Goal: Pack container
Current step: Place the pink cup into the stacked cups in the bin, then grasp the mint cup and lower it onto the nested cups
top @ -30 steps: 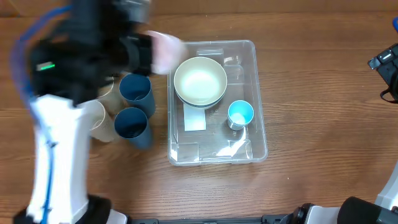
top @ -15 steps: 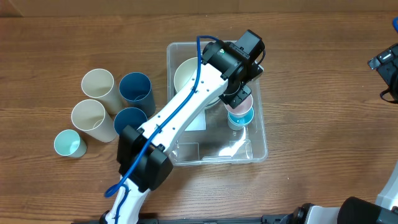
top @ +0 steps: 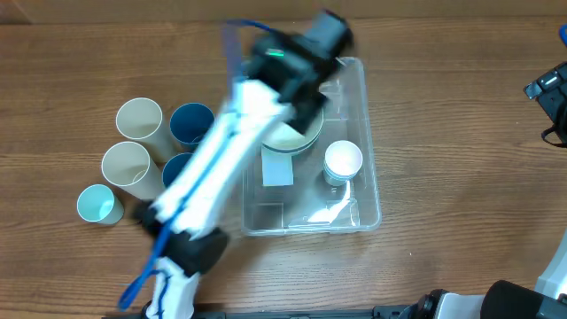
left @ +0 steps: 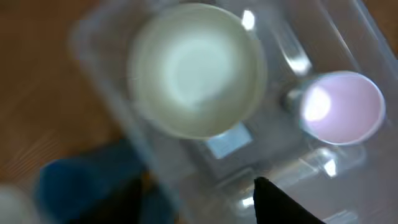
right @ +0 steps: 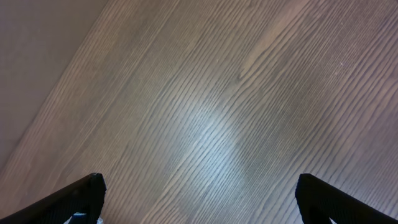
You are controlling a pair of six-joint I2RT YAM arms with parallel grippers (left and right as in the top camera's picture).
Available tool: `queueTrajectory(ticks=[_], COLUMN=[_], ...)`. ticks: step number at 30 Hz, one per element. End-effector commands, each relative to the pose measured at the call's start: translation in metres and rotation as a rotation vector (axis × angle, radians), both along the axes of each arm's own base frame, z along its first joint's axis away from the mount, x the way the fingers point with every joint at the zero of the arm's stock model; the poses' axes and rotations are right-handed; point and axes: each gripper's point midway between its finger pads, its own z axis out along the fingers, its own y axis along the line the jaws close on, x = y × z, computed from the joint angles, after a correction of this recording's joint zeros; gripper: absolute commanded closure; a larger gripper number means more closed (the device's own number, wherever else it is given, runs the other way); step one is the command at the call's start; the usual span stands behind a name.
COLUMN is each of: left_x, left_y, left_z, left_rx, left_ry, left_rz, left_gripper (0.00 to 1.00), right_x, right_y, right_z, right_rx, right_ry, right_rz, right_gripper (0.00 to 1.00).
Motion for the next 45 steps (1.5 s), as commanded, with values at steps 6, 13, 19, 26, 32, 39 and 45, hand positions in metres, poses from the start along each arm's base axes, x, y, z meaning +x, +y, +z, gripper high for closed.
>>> queueTrajectory(ticks=[6,13,19,26,32,39,45], left_x=[-0.034,-0.134,-0.156,-0.141,-0.131,-0.14,-0.14], left_y=[0.26,0.398,0.42,0.395,0.398,0.393,0.406], left_z=[0.126,0.025,-0.098,-0.18,-0.196,-0.22,-0.213], left_rx=[-0.299,-0.223,-0.383,-0.466,-0.455,-0.439,-0.451], left_ry=[-0.303,-0.035,0.196,0.238,0.181,0.195,0.156], left_rz=[0.83,1.517,1.691,1.539,1.51,1.517,1.609], left_gripper=[0.44,0.45,0.4,0.41,0.4,0.65,0.96], right_x=[0.001,0.001,0.001,0.001,0.001,0.001,0.001], right_y=[0.0,0.0,0.0,0.0,0.0,0.0,0.0], right_z=[0.001,0.001,0.001,0.001,0.001,0.001,0.001], right_rx=[-0.001,-0.001,-0.001,-0.001,-0.001,-0.001,-0.001], right_ry=[-0.007,-0.007,-0.007,-0.007,-0.007,-0.007,-0.007], right_rz=[0.002,0.002,0.002,0.002,0.002,0.002,0.002], right_gripper=[0.0,0.0,0.0,0.0,0.0,0.0,0.0])
